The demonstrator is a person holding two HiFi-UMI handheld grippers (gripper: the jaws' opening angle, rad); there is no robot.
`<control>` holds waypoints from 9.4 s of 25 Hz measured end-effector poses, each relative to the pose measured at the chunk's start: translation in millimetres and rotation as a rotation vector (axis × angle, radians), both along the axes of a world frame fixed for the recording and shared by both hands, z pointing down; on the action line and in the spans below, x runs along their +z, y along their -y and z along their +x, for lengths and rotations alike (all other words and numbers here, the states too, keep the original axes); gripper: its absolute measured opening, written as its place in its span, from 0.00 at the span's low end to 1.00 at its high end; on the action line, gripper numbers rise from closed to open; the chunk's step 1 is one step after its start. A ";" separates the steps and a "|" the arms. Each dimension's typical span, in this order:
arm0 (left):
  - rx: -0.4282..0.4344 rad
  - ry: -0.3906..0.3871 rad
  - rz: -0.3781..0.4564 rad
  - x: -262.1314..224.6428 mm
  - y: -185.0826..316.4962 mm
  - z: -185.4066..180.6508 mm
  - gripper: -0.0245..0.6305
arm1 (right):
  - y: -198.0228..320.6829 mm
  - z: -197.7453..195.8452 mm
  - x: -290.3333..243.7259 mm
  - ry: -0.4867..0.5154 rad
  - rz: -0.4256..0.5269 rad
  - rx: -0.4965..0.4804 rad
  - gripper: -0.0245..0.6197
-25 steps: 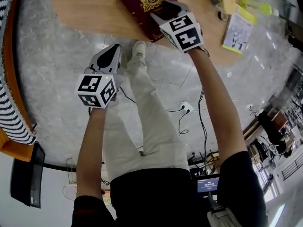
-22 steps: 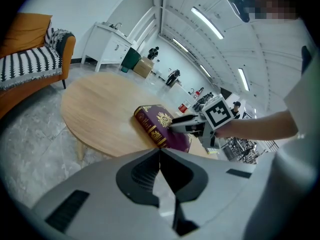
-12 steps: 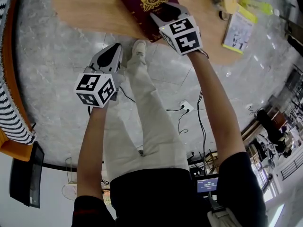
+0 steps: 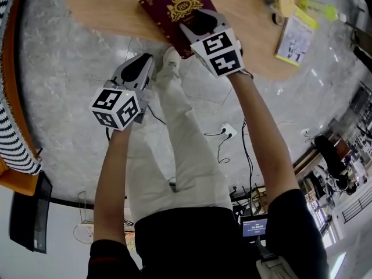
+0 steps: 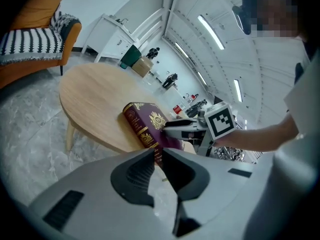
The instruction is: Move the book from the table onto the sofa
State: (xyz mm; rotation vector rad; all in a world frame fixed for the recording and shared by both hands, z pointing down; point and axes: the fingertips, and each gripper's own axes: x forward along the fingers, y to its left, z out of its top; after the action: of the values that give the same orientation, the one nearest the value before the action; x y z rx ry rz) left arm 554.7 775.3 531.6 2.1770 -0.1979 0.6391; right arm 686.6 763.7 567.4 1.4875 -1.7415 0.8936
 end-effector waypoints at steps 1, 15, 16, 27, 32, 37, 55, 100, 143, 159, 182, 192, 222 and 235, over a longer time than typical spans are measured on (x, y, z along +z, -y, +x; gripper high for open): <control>-0.001 -0.003 -0.020 2.2 -1.3 1.6 0.11 | -0.3 -1.3 -0.4 -0.001 0.002 -0.006 0.36; 0.138 -0.020 -0.237 39.9 -43.5 18.0 0.42 | -4.1 -28.5 -2.3 0.009 0.020 -0.048 0.35; 0.136 -0.028 -0.254 42.1 -44.6 20.2 0.43 | -4.2 -30.0 -1.8 0.010 0.020 -0.053 0.35; 0.114 -0.040 -0.401 64.7 -57.3 4.8 0.52 | -10.8 -71.7 -3.8 0.033 0.031 -0.075 0.36; 0.161 -0.046 -0.405 70.2 -62.5 8.4 0.53 | -15.4 -88.5 -3.4 0.025 0.012 -0.110 0.44; 0.194 -0.070 -0.411 70.3 -65.5 16.0 0.54 | -15.6 -91.8 -3.7 0.041 0.017 -0.093 0.44; 0.156 -0.141 -0.468 72.9 -65.2 33.4 0.54 | -14.2 -103.3 -7.2 0.112 0.032 -0.088 0.44; 0.133 -0.116 -0.438 9.2 -25.9 -13.5 0.40 | 16.4 -115.1 -67.4 0.176 0.079 -0.087 0.07; -0.227 -0.220 0.365 -427.8 150.9 -67.0 0.40 | 116.9 -148.3 -469.3 0.265 0.546 -0.245 0.06; -0.282 -0.260 0.614 -540.8 121.7 -63.7 0.40 | 94.1 -147.8 -565.8 0.206 0.761 -0.403 0.06; -0.435 -0.277 0.733 -573.5 105.0 -86.9 0.39 | 87.1 -169.9 -587.1 0.316 0.836 -0.534 0.06; -0.528 -0.263 0.767 -583.2 143.9 -160.7 0.39 | 131.5 -242.8 -597.0 0.349 0.827 -0.595 0.06; -0.718 -0.192 0.858 -606.9 291.5 -453.3 0.39 | 291.4 -538.7 -617.1 0.408 0.773 -0.791 0.06; -0.798 -0.178 0.834 -597.5 365.8 -474.9 0.39 | 368.7 -559.8 -608.3 0.450 0.731 -0.841 0.06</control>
State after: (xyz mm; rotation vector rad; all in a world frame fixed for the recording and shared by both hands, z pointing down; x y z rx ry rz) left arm 79.9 409.5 -65.8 2.5882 -1.3458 -0.1449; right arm 126.8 394.9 -40.9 0.7471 -2.8954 0.1230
